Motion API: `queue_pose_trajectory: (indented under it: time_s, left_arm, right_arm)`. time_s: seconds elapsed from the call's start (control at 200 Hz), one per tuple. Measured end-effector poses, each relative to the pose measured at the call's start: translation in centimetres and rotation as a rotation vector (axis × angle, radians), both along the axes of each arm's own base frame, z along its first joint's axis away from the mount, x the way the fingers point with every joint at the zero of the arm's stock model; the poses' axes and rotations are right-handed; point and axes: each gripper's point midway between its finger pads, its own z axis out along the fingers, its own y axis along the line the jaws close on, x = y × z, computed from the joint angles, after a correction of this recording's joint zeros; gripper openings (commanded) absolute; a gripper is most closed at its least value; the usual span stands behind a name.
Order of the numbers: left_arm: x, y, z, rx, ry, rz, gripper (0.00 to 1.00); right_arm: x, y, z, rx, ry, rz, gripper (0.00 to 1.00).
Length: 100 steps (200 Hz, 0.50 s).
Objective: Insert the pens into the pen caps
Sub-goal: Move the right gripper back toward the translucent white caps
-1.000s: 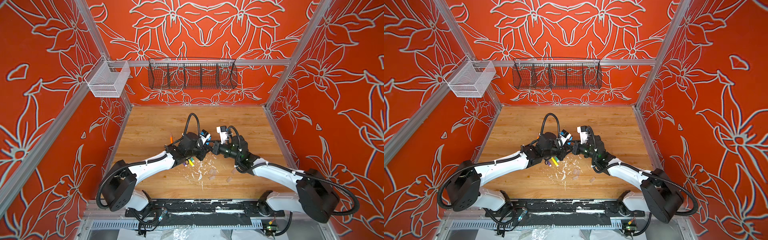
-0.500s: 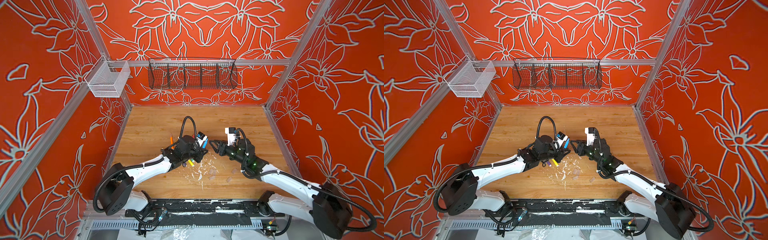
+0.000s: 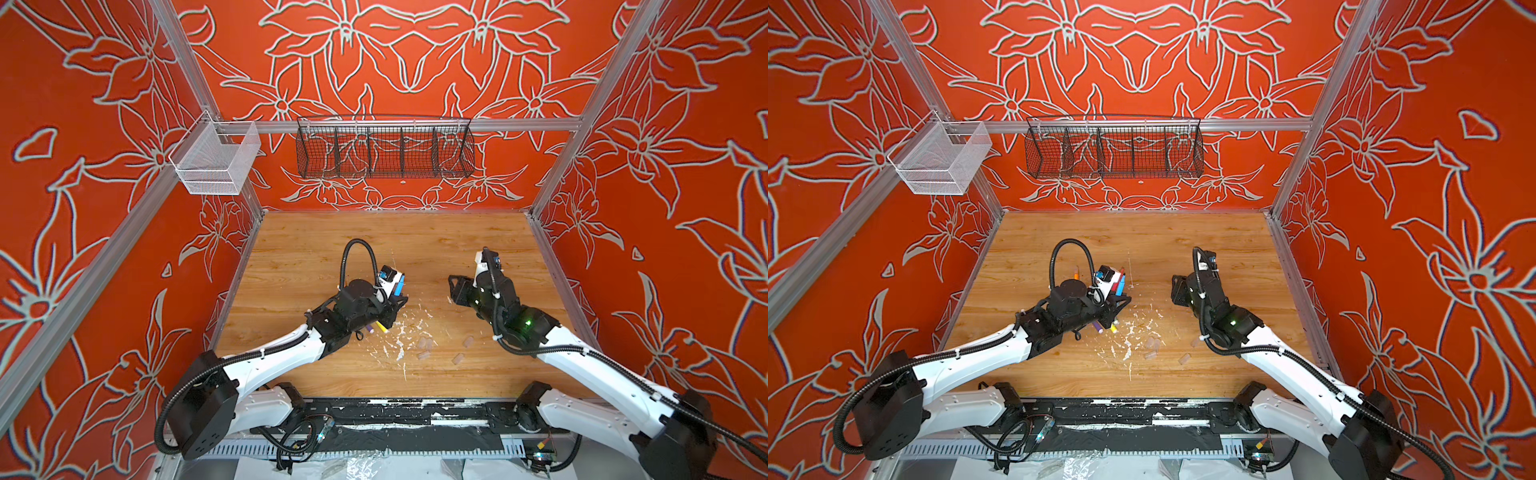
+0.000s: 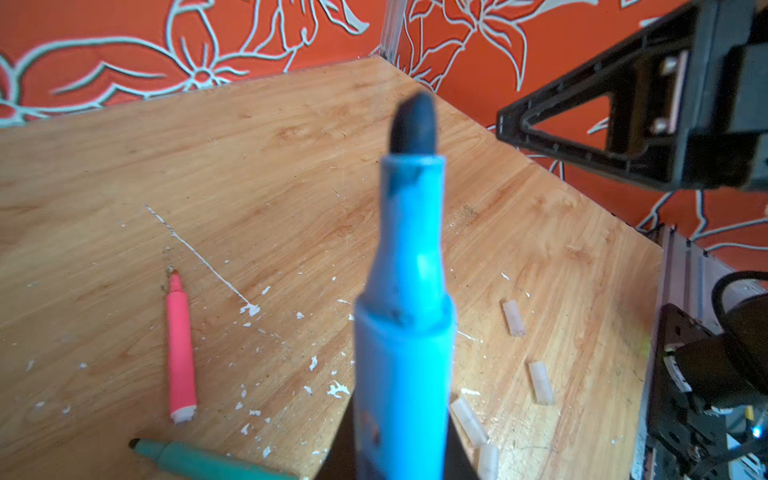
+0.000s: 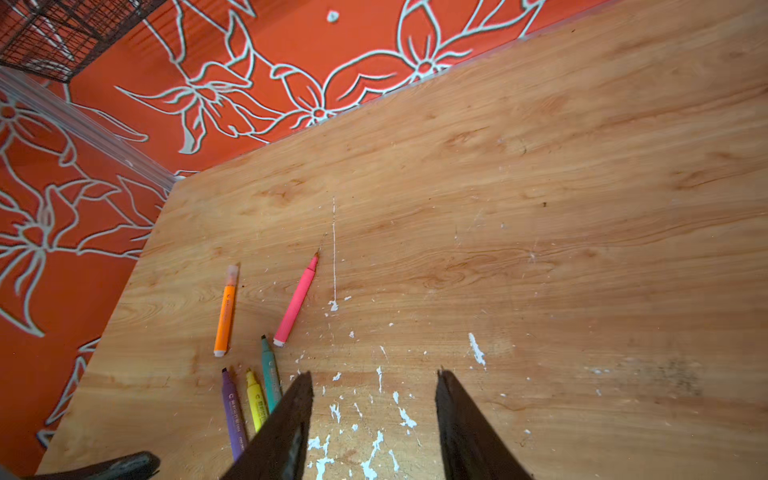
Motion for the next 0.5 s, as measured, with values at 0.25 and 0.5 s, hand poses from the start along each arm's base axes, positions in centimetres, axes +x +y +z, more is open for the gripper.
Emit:
queue_pose_trajectory:
  time_s: [0.25, 0.5]
  left_arm:
    - [0.9, 1.7, 1.1, 0.003, -0.049, 0.105, 0.0]
    - [1.4, 2.3, 1.0, 0.01, -0.047, 0.151, 0.0]
  right_arm:
    - [-4.6, 1.2, -1.6, -0.185, 0.161, 0.073, 0.5]
    - [-10.3, 0.1, -8.7, -0.334, 0.36, 0.114, 0.5]
